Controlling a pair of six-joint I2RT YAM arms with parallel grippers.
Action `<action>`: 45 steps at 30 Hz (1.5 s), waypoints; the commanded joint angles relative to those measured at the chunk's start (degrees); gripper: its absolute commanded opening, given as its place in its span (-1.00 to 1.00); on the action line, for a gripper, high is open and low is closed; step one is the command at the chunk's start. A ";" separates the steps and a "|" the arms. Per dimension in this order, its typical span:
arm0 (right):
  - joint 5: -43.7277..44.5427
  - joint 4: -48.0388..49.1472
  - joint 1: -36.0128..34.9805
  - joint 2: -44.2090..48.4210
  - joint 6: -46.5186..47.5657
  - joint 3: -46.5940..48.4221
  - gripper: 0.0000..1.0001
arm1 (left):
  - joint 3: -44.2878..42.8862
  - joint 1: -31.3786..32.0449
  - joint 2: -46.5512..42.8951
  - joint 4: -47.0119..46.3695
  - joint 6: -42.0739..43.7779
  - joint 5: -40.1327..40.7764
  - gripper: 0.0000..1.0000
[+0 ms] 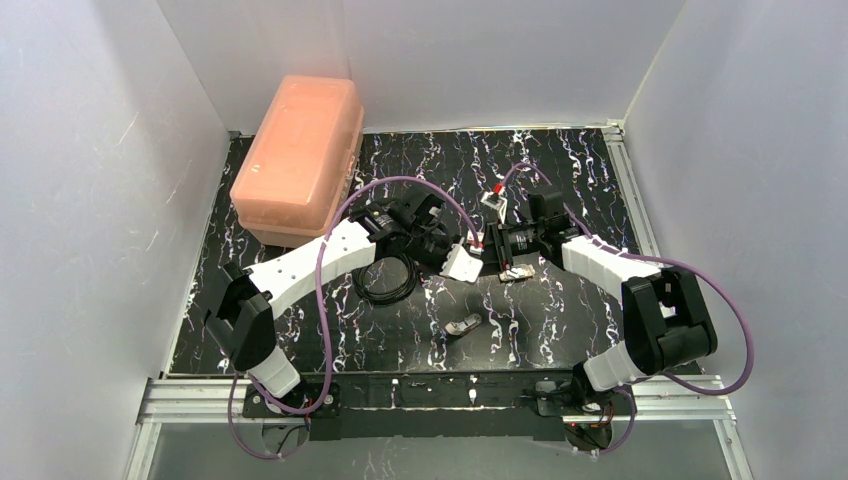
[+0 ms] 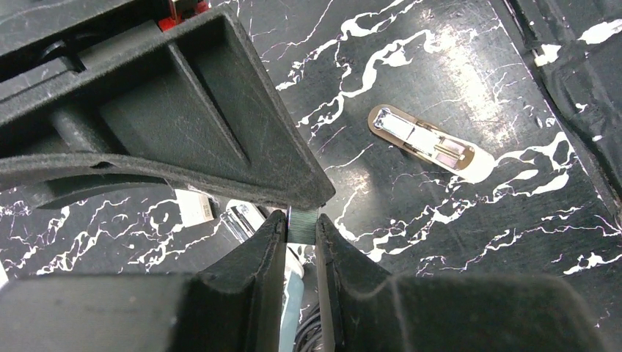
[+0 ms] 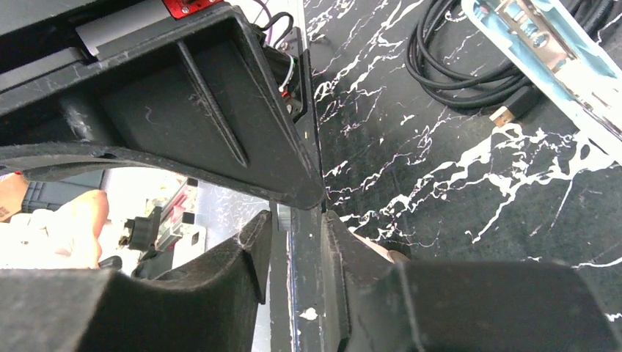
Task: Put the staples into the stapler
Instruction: Pick up the staple from the staple box, then move the stapler to the center of the board.
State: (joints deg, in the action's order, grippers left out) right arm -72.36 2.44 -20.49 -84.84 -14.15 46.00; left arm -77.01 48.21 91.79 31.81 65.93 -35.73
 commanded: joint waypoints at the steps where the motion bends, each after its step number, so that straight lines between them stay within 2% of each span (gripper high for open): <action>1: 0.13 -4.41 1.12 2.13 4.26 1.55 -0.19 | 0.12 0.54 -0.85 0.27 -1.37 -0.16 -0.71; 4: 0.70 -9.52 2.02 3.17 8.85 3.08 -0.12 | 1.53 0.54 -1.30 -1.58 -2.87 1.56 -0.72; 9: 4.51 -21.89 4.05 4.69 22.26 7.40 -0.11 | 4.21 0.21 -1.08 -6.52 -8.98 4.07 -0.69; 17: 6.62 -29.56 8.64 4.55 32.65 11.42 -0.13 | 2.15 -0.96 4.04 -8.98 -19.82 8.32 -0.65; 26: 6.81 -27.99 15.96 4.05 38.18 10.11 -0.18 | -6.15 -2.76 13.64 -5.81 -30.30 12.97 -0.60; 35: 8.82 -26.28 16.88 4.53 40.87 7.36 -0.19 | -14.09 -5.14 21.05 -0.79 -34.18 15.40 -0.62; 40: 11.97 -21.34 16.70 1.68 38.12 6.91 -0.19 | -13.56 -8.33 19.80 -1.25 -37.90 9.65 -0.62; 45: 12.72 -20.89 14.76 -3.51 43.13 10.14 -0.16 | -11.51 -10.63 15.90 -1.55 -37.95 4.50 -0.62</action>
State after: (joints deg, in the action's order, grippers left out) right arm -60.51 -20.93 -4.36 -84.75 24.97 53.04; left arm -89.47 39.38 113.36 28.77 29.32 -25.26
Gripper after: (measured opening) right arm 0.412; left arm 0.194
